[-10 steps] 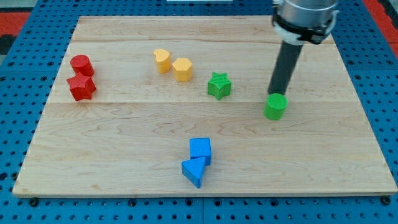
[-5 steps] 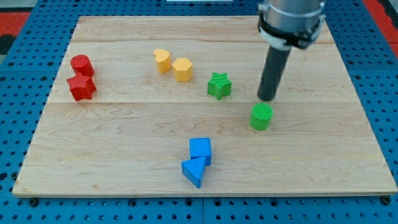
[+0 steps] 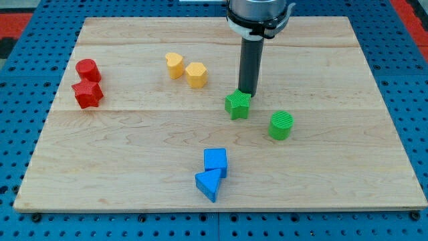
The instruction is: Push the green circle into the green star
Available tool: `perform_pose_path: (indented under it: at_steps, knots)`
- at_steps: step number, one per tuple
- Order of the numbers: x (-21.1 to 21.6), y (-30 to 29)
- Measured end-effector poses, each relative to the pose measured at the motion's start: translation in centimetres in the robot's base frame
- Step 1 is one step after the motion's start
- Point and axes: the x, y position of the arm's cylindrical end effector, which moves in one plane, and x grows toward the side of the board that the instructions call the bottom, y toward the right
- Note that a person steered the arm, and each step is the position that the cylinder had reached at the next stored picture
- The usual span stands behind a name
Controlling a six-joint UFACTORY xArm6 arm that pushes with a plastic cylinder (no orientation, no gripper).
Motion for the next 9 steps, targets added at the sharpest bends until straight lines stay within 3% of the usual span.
perform_pose_path:
  at_steps: [1, 2, 3, 4, 5, 6, 9]
  knots:
    - [-5.6, -3.1]
    - [-8.1, -8.2]
    - [-8.2, -13.7]
    - [-7.1, -15.7]
    - [-10.7, -12.6]
    - [-10.6, -8.4]
    - [-5.4, -6.8]
